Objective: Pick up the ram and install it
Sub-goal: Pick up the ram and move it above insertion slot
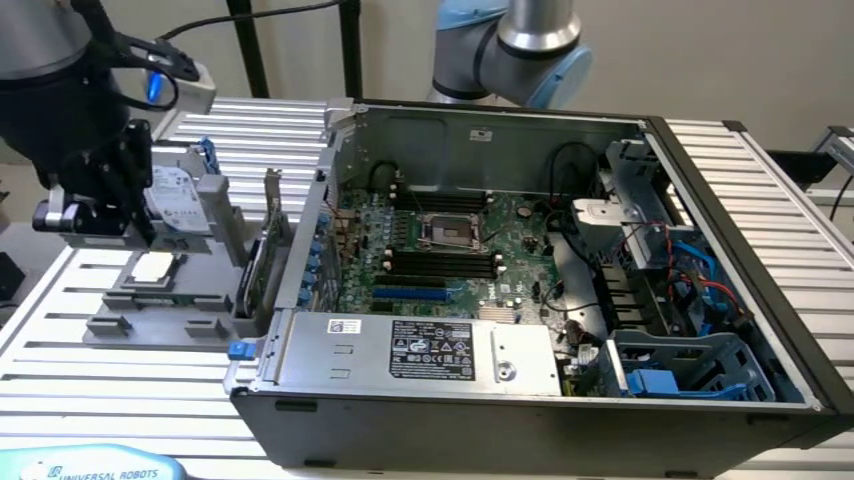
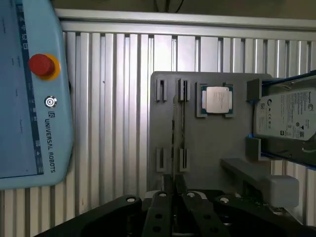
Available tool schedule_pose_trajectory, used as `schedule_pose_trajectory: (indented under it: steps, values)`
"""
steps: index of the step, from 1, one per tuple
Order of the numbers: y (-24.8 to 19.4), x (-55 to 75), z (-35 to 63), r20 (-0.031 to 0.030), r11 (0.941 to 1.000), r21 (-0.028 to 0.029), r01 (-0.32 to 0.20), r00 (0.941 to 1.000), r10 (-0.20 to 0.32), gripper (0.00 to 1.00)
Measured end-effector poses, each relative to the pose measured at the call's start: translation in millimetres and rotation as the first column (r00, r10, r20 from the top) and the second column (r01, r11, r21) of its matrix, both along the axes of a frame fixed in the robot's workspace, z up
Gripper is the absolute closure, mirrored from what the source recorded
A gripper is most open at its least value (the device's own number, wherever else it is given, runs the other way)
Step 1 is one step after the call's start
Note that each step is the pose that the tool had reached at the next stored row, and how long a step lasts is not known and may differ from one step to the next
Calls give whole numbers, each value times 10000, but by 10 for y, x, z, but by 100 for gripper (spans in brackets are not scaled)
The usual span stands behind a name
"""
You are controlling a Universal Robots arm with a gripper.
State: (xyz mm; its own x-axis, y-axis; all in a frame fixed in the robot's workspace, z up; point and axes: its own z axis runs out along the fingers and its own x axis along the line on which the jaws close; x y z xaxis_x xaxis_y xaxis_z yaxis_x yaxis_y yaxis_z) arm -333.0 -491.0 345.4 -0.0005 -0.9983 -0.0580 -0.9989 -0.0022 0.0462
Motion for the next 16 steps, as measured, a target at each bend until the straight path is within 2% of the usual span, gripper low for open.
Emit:
schedule_pose_trajectory:
  steps: [10,16]
  values:
    - [3,453,447,-2,10000,2,0,10000,0,86]
    - [9,726,591,-12,10000,2,0,10000,0,86]
